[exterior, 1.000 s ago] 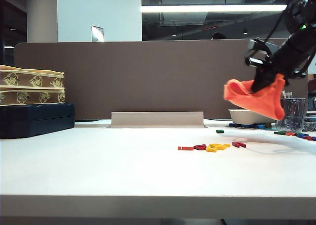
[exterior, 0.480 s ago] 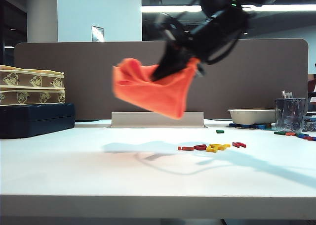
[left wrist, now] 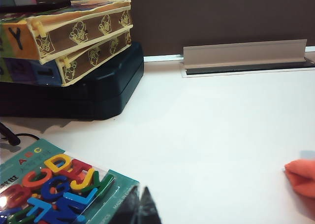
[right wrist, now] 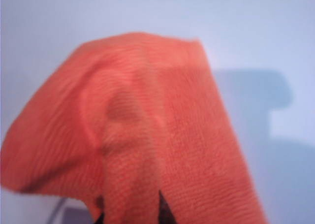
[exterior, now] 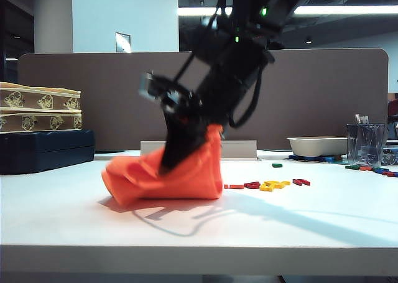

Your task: Use an orange cloth to wipe the letter magnets on the table away for a distance.

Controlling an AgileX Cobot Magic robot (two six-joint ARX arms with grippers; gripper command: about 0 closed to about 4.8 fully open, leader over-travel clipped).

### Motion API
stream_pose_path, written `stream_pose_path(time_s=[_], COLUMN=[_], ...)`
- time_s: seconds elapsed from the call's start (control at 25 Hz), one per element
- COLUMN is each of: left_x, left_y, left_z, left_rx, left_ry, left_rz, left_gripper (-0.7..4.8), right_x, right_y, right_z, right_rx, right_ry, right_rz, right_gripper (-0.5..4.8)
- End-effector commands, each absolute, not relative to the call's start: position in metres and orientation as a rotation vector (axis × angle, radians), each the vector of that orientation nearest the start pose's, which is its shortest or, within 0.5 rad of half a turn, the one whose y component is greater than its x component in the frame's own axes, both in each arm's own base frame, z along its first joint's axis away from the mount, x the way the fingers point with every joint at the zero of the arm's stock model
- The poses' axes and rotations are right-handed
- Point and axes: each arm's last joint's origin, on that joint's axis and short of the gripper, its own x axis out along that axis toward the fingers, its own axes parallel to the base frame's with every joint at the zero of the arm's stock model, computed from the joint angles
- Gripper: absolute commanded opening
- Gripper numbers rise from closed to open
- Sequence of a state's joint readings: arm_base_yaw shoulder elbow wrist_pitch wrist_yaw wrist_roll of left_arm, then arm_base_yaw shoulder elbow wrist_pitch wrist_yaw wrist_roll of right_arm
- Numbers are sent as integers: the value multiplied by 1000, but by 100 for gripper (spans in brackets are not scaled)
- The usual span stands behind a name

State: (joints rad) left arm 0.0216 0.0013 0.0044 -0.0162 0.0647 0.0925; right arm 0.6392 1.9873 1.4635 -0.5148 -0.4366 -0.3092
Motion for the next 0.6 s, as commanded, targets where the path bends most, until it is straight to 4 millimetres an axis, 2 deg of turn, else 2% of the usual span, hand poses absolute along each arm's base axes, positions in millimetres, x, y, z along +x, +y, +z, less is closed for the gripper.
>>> stream_pose_path(time_s=[0.04,0.16,0.32,0.56,0.6], left_x=[97,97,97,97,97], left_y=[0,0,0,0,0], left_z=[165,165,165,165,165], left_rx=[89,88,84,44,44], left_ry=[0,0,0,1,1], left_rz=[-47,-47,-47,-47,-47], left_gripper=[-5,-5,-5,-5,-5], right_x=[330,333,343,365,371], right_y=[258,255,243,208,196], right_z=[181,173,166,165,163], right_rx=[-408,-434,-516,-491,-502], right_ry=[971,994,1013,1038,1055], right_rz=[1080,1038,875,747,682], right_gripper=[78,79,77,78,79])
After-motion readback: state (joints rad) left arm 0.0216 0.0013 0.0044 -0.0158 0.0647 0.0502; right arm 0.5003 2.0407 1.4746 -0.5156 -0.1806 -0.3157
